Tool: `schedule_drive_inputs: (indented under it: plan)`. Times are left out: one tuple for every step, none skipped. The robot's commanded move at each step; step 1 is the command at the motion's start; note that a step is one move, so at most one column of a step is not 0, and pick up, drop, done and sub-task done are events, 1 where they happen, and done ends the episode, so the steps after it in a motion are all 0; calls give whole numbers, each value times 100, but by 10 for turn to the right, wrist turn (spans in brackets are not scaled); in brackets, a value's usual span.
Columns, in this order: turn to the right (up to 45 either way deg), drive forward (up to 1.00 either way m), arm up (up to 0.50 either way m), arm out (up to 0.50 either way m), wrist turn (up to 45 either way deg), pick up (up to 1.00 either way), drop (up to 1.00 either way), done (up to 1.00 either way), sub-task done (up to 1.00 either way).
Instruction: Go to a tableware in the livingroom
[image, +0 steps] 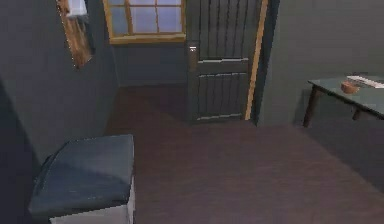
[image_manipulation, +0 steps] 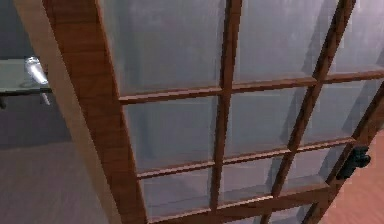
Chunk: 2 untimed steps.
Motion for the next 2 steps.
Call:
schedule_drive_inputs:
  plan:
    - [0, 25, 0, 0, 0, 0, 0, 0, 0]
    - [210, 0, 0, 0, 0, 0, 0, 0, 0]
